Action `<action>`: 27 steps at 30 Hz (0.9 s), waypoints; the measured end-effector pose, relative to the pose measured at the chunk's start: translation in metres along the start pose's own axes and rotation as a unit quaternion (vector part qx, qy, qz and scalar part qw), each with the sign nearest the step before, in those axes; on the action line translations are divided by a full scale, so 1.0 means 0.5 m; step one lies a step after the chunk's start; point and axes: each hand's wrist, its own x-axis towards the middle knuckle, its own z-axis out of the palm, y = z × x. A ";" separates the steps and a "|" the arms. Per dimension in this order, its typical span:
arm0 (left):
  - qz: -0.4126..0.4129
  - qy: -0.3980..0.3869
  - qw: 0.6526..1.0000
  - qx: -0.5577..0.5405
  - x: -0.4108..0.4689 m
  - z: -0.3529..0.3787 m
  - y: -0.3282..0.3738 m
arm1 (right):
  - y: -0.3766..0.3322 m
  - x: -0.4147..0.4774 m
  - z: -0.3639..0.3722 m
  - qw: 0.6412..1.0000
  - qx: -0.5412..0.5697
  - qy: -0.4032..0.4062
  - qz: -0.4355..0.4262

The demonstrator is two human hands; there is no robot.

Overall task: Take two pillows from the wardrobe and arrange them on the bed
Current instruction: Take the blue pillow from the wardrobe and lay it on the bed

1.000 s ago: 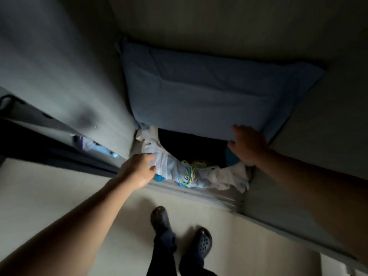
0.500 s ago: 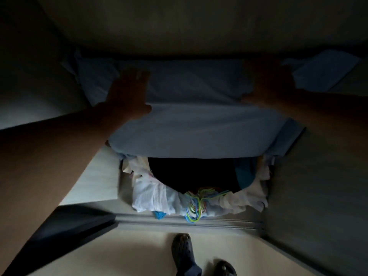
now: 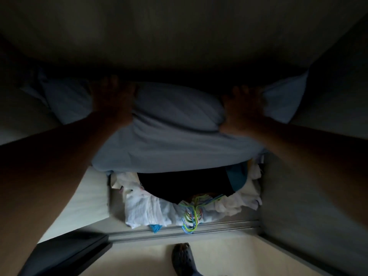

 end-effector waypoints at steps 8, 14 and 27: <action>-0.006 -0.089 0.996 -0.009 -0.198 0.007 0.032 | -0.017 -0.213 0.082 0.994 0.102 -0.004 0.033; -0.037 -0.103 0.994 0.018 -0.444 0.020 0.086 | -0.038 -0.436 0.126 0.993 0.095 0.039 0.060; 0.032 -0.131 0.989 -0.060 -0.755 -0.265 0.146 | 0.045 -0.818 -0.113 0.989 0.116 0.041 0.085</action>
